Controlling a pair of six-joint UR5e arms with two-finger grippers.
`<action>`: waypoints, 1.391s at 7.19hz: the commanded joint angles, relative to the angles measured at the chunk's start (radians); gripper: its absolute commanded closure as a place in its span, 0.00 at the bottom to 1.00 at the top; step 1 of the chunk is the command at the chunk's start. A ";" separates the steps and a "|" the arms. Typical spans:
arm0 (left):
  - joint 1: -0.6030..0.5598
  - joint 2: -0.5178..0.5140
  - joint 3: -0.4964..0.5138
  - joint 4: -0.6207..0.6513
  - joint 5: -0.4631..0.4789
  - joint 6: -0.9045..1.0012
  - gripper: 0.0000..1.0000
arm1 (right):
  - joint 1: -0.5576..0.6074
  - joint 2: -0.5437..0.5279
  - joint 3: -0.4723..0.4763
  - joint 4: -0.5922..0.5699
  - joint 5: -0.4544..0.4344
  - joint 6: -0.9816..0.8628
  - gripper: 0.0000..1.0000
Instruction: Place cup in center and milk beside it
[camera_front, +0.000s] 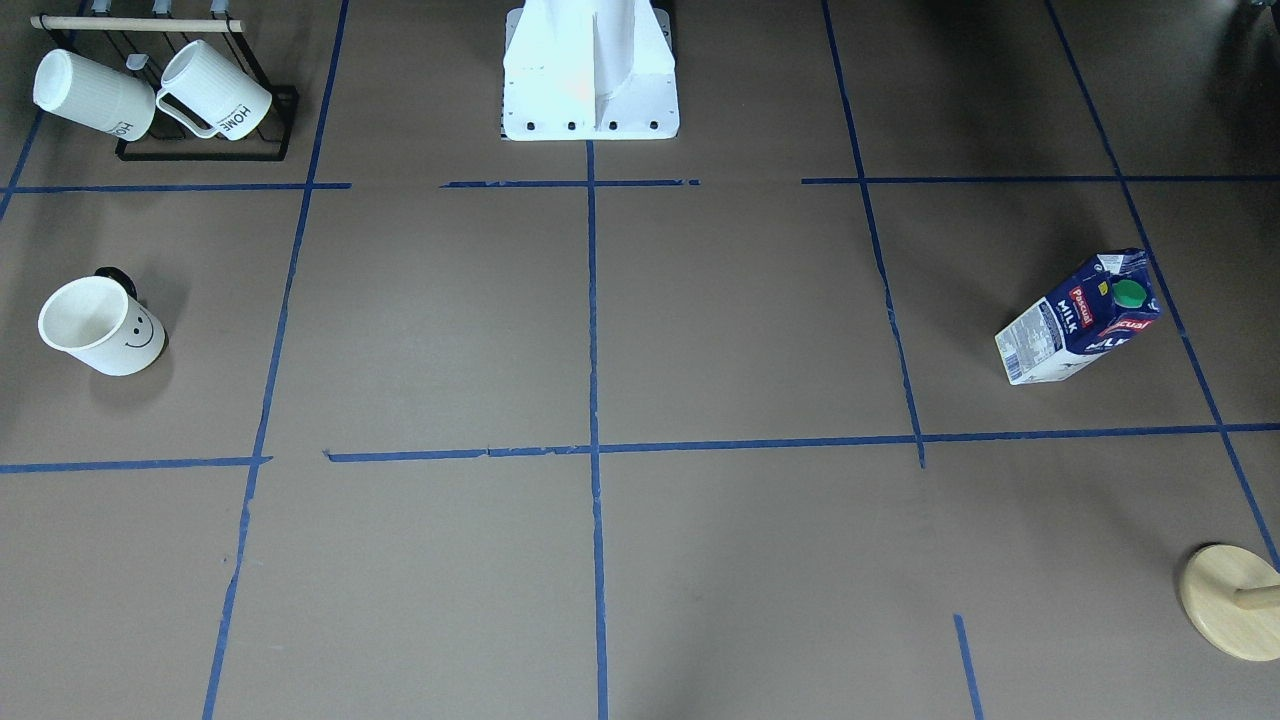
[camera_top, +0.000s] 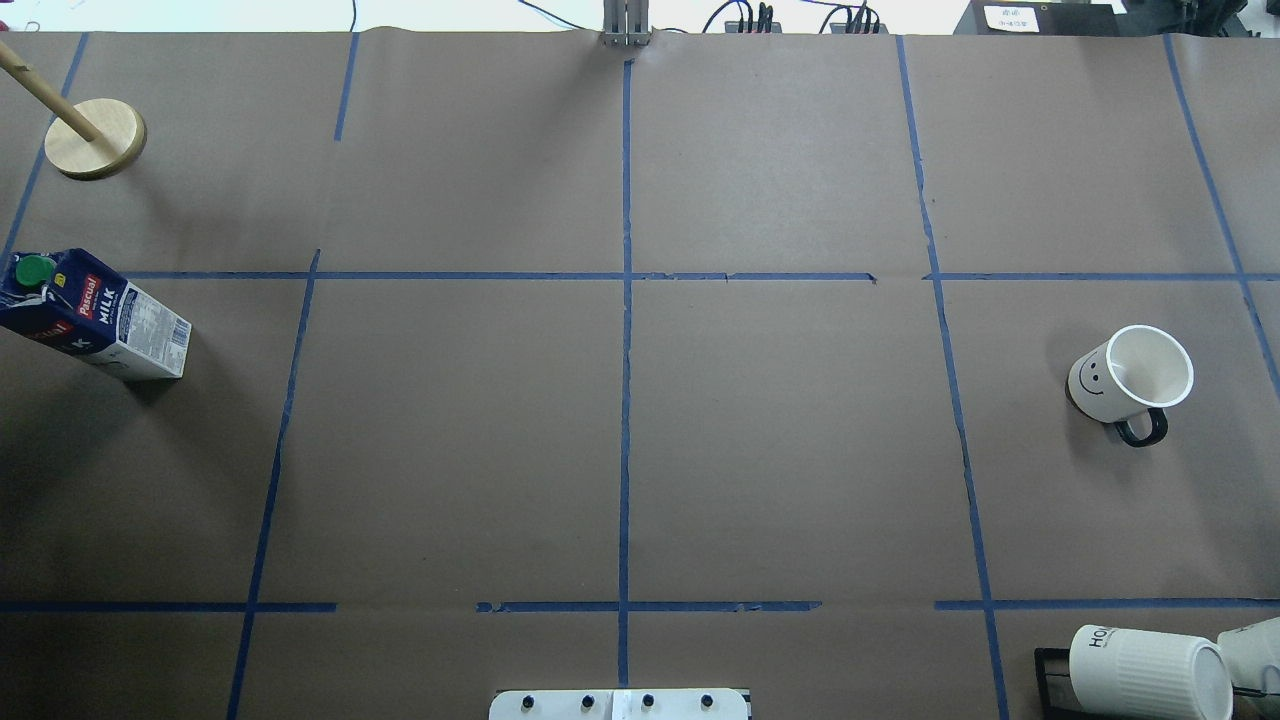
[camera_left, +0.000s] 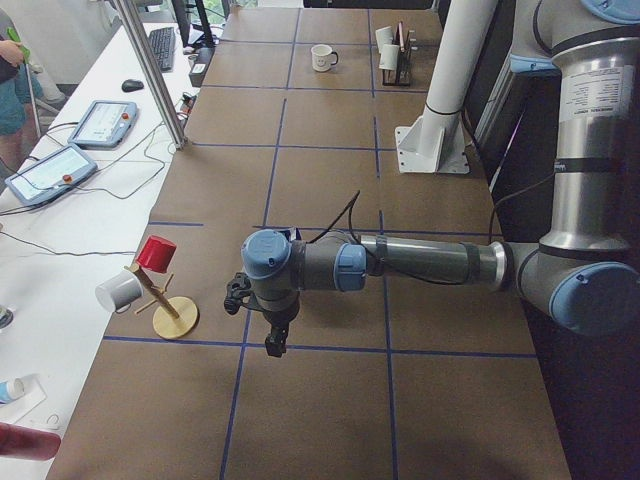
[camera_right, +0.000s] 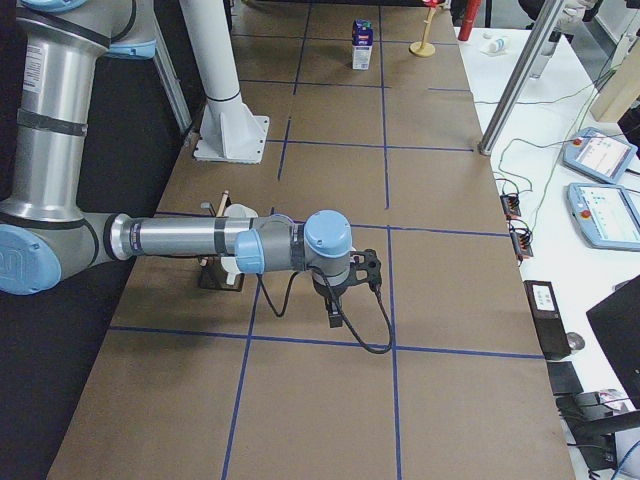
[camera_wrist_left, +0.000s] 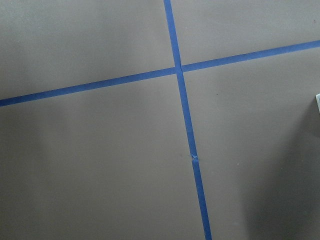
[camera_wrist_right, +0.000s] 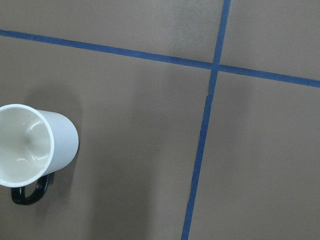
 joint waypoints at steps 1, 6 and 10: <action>0.003 -0.001 -0.009 0.002 0.005 -0.002 0.00 | -0.012 0.007 0.002 0.001 -0.001 -0.007 0.00; 0.005 -0.001 -0.008 0.000 0.000 -0.001 0.00 | -0.240 -0.005 -0.018 0.326 -0.057 0.368 0.00; 0.005 -0.001 -0.002 -0.002 -0.002 -0.002 0.00 | -0.394 0.013 -0.098 0.562 -0.155 0.602 0.02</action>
